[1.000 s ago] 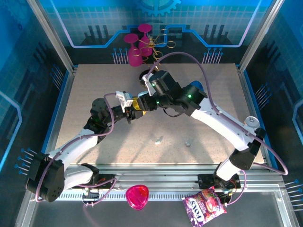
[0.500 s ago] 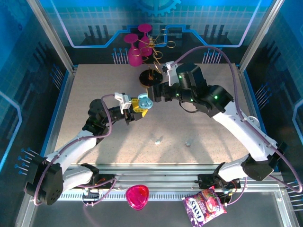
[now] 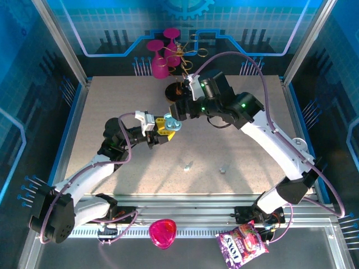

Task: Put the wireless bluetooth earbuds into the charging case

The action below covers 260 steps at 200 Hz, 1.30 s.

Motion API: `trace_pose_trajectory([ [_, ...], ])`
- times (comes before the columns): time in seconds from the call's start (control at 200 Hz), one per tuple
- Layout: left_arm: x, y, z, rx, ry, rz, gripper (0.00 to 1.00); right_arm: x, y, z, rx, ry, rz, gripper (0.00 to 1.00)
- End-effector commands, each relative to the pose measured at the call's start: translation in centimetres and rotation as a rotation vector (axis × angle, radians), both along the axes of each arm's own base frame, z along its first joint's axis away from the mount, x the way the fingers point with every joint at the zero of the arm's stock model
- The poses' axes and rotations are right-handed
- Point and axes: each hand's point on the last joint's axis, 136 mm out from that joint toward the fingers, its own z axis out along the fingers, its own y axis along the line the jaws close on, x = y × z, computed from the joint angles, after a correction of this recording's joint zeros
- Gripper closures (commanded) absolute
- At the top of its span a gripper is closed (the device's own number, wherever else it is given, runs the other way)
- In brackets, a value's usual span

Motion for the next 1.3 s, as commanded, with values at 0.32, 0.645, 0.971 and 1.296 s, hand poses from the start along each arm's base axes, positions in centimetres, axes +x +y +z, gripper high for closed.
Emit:
trace_pose_trajectory([
  [0.32,-0.2,0.3,1.5,-0.028,-0.061,0.009,0.75,-2.9,-1.4,-0.2,0.013,0.018,0.044,0.14],
  [0.645,-0.3,0.5,2.5,-0.065,-0.077,0.016,0.74,-4.7,0.2,2.2,0.474,0.171,0.142,0.17],
  [0.971,0.1,0.5,4.2,-0.12,-0.113,0.025,0.75,-6.3,2.3,1.3,0.741,0.4,0.231,0.31],
  [1.296,-0.3,0.5,4.6,-0.14,-0.114,0.002,0.74,-5.6,3.0,0.7,0.832,0.464,0.212,0.54],
])
